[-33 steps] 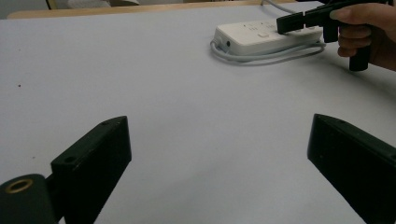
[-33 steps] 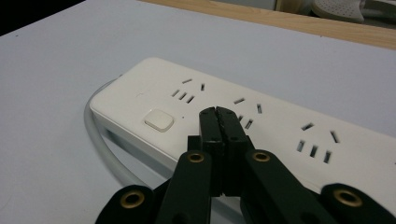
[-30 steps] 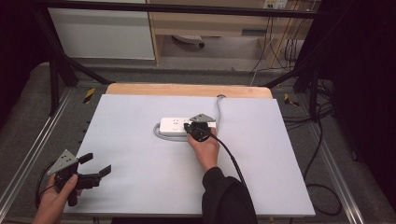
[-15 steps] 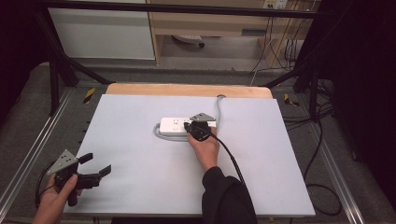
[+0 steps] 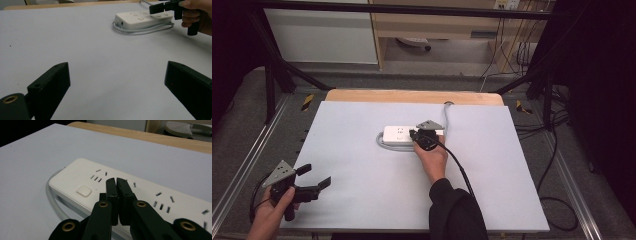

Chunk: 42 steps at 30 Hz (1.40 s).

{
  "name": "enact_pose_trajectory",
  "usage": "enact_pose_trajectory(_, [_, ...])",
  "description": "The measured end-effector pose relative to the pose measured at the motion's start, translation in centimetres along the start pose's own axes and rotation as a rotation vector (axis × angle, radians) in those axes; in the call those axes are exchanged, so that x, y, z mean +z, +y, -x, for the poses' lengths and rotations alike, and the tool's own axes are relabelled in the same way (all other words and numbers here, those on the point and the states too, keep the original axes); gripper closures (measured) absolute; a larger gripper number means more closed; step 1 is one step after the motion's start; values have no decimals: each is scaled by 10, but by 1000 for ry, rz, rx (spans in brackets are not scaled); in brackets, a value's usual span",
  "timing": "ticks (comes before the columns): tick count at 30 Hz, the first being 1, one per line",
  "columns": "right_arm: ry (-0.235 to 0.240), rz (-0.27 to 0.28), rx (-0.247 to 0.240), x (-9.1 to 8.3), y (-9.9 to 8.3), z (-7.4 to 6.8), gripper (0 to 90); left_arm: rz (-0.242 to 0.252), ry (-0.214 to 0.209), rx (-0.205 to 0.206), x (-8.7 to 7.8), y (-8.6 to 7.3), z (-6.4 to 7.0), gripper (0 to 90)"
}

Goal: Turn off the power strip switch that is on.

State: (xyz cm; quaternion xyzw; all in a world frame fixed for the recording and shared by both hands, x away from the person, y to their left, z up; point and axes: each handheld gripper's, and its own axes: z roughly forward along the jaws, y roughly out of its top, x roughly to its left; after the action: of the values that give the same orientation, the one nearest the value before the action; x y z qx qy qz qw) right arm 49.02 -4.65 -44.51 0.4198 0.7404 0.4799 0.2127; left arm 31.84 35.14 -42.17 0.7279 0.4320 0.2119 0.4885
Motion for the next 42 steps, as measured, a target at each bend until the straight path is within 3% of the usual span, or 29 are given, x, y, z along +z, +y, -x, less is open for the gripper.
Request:
enact_pose_trajectory(32, [1,44,29,-24,18,7,690,-3,-1,2,0,0,0,65])
enact_pose_trajectory(42, [4,25,80,-35,25,12,397,-6,1,4,0,0,1,65])
